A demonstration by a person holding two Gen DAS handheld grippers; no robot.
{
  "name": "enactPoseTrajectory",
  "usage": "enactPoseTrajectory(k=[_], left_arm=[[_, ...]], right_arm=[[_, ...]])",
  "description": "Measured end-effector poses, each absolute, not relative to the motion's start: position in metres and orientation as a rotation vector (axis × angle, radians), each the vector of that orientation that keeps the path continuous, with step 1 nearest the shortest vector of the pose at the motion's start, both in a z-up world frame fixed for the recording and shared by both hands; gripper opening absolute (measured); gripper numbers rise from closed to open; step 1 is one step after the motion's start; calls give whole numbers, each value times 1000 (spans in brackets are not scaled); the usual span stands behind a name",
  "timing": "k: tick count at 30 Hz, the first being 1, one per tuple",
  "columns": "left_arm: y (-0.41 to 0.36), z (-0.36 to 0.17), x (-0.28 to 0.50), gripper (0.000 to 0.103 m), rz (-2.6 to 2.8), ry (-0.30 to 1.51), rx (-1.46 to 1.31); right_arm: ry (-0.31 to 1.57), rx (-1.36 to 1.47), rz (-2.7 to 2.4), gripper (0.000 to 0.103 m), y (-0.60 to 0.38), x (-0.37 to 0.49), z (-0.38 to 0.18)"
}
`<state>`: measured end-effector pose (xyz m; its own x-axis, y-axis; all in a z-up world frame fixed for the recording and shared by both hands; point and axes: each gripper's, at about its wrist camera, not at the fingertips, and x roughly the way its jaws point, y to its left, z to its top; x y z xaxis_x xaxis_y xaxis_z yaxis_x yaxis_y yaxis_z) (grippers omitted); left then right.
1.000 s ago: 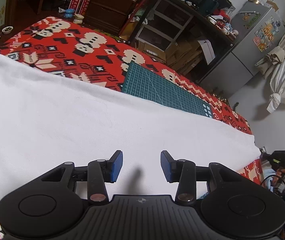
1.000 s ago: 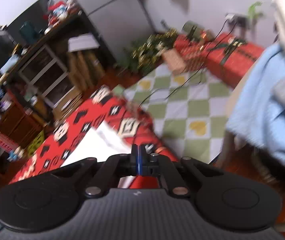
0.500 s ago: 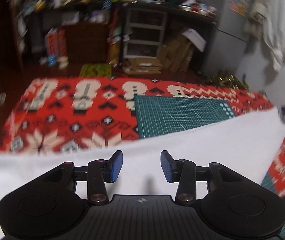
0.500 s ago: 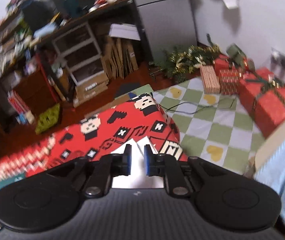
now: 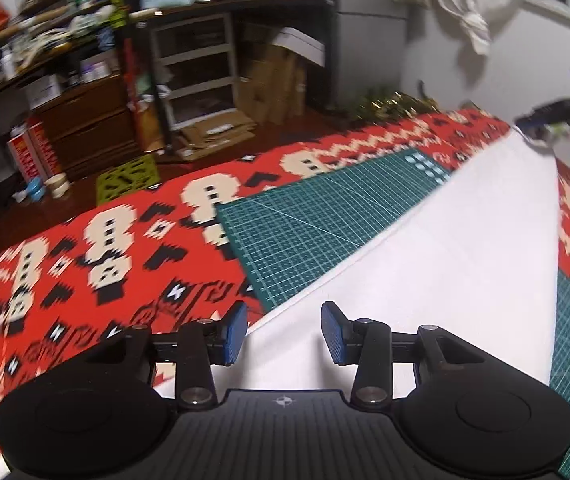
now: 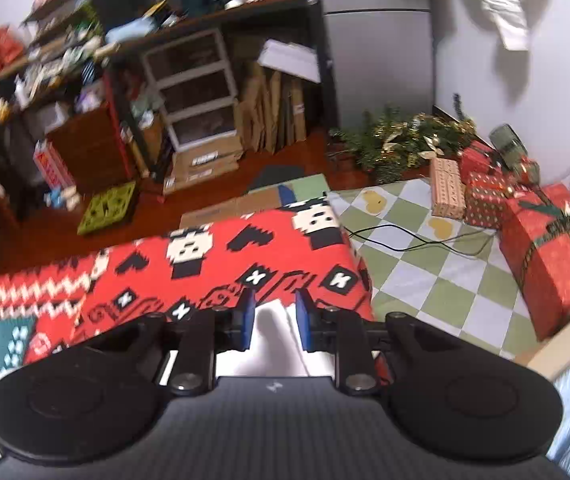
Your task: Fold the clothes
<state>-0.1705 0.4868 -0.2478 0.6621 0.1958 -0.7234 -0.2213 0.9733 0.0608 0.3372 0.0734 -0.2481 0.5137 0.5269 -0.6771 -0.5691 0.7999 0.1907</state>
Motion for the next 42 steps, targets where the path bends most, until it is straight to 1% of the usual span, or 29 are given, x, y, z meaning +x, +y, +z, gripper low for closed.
enactPoseTrajectory(k=[4, 5, 7, 12, 15, 16, 17, 22, 27, 31, 35, 42], left_arm=[[488, -252, -162, 41, 176, 837, -18], [489, -253, -160, 36, 161, 844, -16], [490, -257, -157, 33, 134, 862, -11], [495, -267, -145, 32, 105, 897, 13], [495, -269, -138, 22, 86, 905, 25], [494, -270, -136, 11, 83, 910, 36], [493, -272, -135, 3, 81, 911, 52], [475, -267, -145, 2, 116, 861, 191], [478, -244, -153, 1, 172, 779, 131], [483, -242, -144, 2, 189, 780, 125], [489, -258, -128, 2, 198, 838, 108], [490, -280, -117, 2, 240, 898, 123]], right_arm=[[814, -92, 657, 24, 85, 340, -256], [819, -91, 654, 22, 86, 341, -259], [816, -96, 651, 2, 88, 339, -263], [783, -96, 626, 1, 82, 329, -265], [752, -83, 610, 1, 78, 325, -258], [741, -79, 604, 1, 76, 323, -255], [732, -72, 599, 1, 75, 322, -251], [712, -62, 582, 1, 67, 315, -236], [682, -21, 560, 1, 54, 308, -220], [670, 9, 541, 1, 45, 306, -209], [693, -4, 509, 0, 48, 317, -214], [776, -31, 462, 2, 61, 338, -249]])
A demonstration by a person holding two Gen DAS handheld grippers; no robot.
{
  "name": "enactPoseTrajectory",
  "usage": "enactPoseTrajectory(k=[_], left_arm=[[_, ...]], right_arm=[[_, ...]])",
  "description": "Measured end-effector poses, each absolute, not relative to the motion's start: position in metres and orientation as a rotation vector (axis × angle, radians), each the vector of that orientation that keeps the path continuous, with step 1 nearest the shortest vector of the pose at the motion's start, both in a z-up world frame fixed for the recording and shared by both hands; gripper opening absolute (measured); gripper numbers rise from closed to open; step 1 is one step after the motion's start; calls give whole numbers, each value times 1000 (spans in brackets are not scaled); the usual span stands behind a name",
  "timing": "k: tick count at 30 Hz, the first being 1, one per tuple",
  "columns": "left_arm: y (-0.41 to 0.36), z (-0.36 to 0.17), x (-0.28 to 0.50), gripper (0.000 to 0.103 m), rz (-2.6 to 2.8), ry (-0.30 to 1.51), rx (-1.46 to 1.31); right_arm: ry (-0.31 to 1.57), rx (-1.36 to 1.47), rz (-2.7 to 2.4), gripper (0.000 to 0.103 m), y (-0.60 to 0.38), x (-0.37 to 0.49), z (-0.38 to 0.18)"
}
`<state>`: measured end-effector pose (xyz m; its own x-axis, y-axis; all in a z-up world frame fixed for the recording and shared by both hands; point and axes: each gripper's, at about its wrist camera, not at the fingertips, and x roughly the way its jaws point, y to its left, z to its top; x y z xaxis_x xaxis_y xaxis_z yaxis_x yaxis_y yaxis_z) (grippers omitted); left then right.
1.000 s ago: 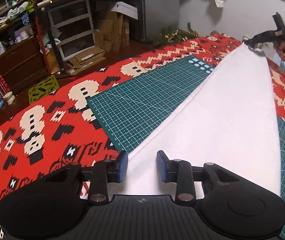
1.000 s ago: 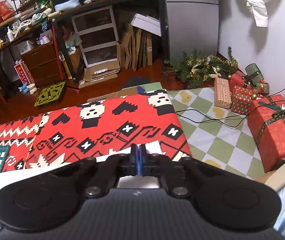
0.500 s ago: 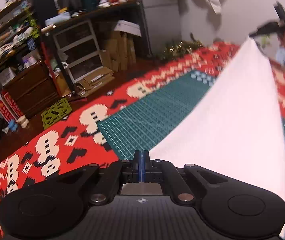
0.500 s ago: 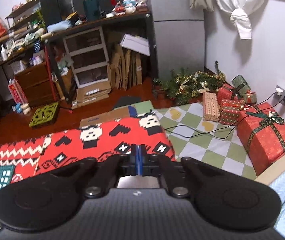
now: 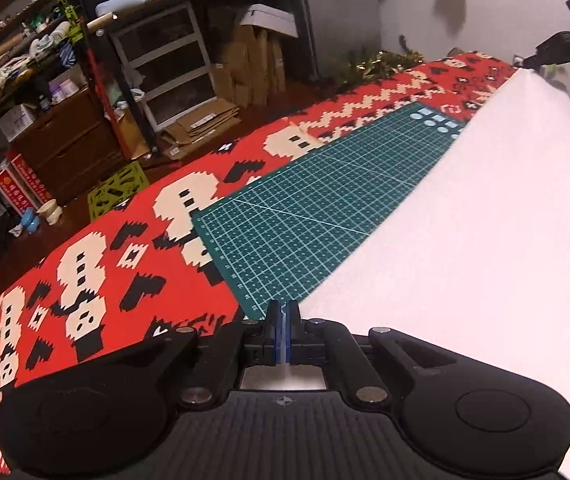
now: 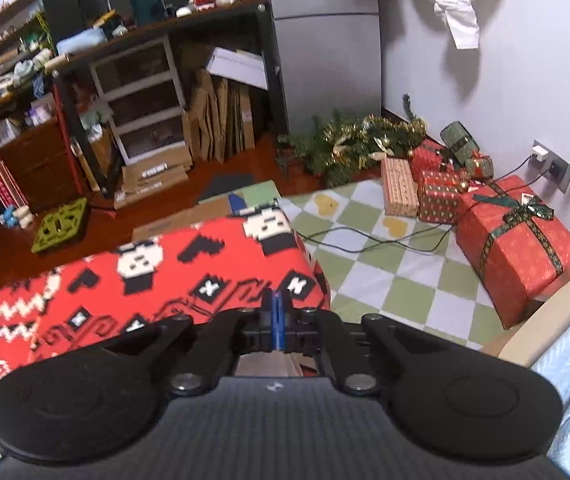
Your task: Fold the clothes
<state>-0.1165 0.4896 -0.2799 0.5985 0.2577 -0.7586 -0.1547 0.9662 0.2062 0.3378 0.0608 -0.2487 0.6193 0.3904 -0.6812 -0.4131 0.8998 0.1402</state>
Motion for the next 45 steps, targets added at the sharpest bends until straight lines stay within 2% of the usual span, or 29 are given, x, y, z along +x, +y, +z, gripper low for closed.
enactPoseTrajectory(k=[3, 4, 7, 12, 20, 23, 27, 30, 32, 35, 41, 45], left_arm=[[498, -279, -117, 5, 280, 903, 87], [500, -277, -118, 9, 287, 897, 65], [504, -270, -125, 9, 305, 868, 5], [499, -254, -136, 9, 311, 833, -31], [488, -241, -149, 10, 321, 822, -47], [487, -237, -152, 10, 328, 814, -52], [487, -233, -157, 15, 334, 807, -68], [487, -232, -159, 15, 338, 805, -83], [487, -233, -160, 16, 336, 802, -90], [487, -236, -160, 19, 334, 802, -100], [487, -241, -162, 19, 330, 802, -129], [484, -243, -162, 19, 325, 804, -135]], right_arm=[[769, 16, 429, 4, 54, 340, -251], [763, 55, 424, 4, 46, 340, -248], [776, 149, 450, 13, 18, 331, -239], [852, 161, 484, 14, -20, 310, -248], [944, 484, 497, 11, -60, 293, -275], [942, 508, 476, 10, -60, 295, -280], [943, 538, 467, 2, -54, 302, -284], [944, 546, 463, 2, -46, 306, -282], [933, 536, 476, 2, -40, 307, -277], [930, 519, 520, 10, -28, 306, -270], [1000, 546, 540, 10, -15, 314, -281], [1001, 412, 595, 11, 10, 307, -284]])
